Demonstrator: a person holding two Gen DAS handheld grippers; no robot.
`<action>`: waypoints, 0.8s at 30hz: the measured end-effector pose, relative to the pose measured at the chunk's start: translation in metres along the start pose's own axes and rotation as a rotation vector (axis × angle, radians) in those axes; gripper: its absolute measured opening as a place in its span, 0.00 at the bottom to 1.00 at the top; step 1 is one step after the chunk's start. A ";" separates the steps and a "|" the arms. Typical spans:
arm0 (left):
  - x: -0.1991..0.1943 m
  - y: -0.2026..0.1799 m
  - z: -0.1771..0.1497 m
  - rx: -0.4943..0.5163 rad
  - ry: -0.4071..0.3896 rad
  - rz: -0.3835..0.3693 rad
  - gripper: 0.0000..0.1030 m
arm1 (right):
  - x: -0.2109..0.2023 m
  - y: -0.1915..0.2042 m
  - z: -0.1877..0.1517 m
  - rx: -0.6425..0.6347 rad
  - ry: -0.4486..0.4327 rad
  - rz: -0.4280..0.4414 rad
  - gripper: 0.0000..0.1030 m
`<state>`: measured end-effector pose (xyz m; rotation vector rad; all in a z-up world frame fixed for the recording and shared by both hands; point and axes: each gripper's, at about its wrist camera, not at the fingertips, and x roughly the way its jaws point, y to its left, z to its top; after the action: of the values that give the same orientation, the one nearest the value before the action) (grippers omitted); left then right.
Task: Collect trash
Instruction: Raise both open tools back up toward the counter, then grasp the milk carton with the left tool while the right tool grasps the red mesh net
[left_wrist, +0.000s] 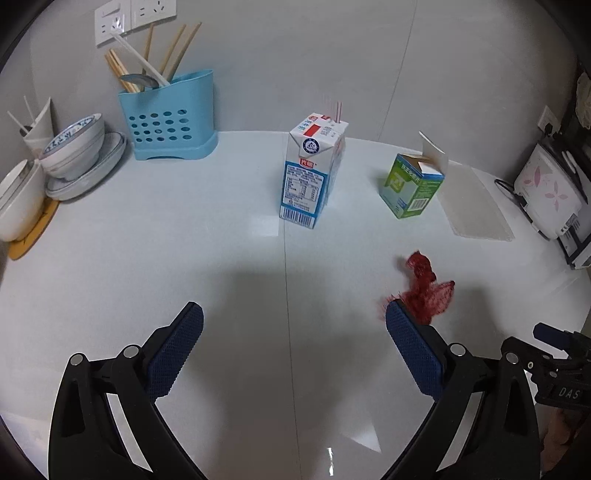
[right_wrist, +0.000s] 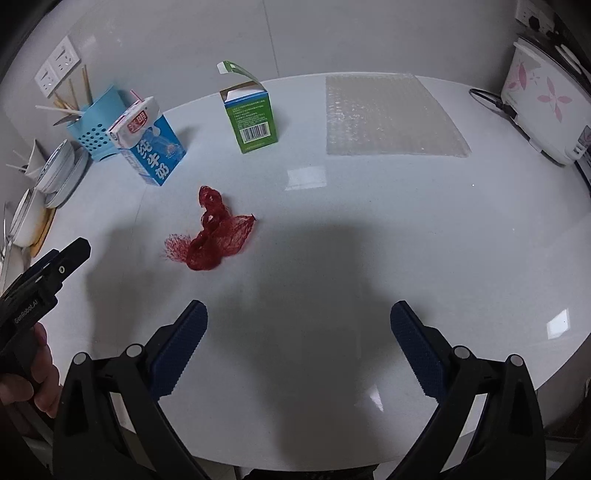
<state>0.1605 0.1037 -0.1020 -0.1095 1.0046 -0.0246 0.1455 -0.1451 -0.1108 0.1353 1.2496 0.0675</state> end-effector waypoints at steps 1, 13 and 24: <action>0.006 0.002 0.005 0.004 0.003 -0.008 0.94 | 0.003 0.004 0.003 0.010 0.005 -0.002 0.92; 0.077 -0.001 0.055 0.077 0.045 -0.088 0.94 | 0.040 0.033 0.035 0.150 0.080 0.005 0.87; 0.107 -0.012 0.078 0.115 0.042 -0.108 0.94 | 0.068 0.045 0.047 0.179 0.125 0.001 0.78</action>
<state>0.2838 0.0908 -0.1490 -0.0583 1.0358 -0.1840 0.2130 -0.0954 -0.1543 0.2907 1.3798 -0.0361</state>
